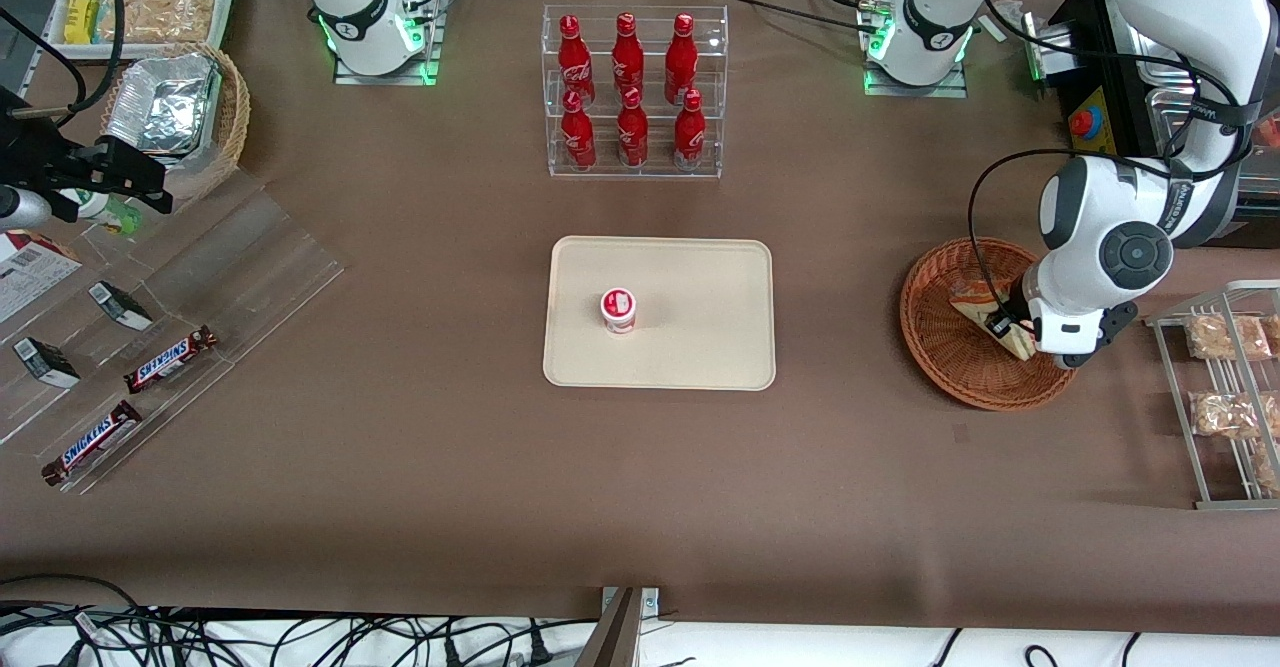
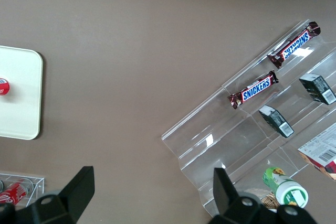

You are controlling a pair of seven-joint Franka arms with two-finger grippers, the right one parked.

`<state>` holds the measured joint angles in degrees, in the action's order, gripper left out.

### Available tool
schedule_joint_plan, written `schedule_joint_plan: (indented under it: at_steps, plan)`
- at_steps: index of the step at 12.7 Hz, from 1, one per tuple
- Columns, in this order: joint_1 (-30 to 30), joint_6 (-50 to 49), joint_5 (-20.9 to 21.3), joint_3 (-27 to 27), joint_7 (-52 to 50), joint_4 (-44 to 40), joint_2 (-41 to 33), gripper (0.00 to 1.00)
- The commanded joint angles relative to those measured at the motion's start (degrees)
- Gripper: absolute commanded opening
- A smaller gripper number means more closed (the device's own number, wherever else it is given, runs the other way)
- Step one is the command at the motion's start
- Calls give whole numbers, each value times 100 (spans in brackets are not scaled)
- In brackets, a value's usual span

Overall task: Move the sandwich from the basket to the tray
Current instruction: 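Carry the sandwich with the left gripper over the cream tray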

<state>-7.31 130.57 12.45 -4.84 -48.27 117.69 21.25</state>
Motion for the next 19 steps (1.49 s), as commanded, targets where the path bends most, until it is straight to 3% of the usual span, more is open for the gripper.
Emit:
schedule_joint_plan:
  at_steps: [1, 6, 11, 15, 19]
  plan:
    - [97, -704, 161, -121, 10, -419, -138, 39]
    - [151, -2411, 91, -999, 520, -1870, -121, 39]
    - [264, -2589, 152, -2124, 599, -2180, 98, 39]
    - [1229, -2168, 521, -2179, 626, -2224, 537, 40]
    - [1916, -1815, 522, -2179, 450, -2224, 758, 40]
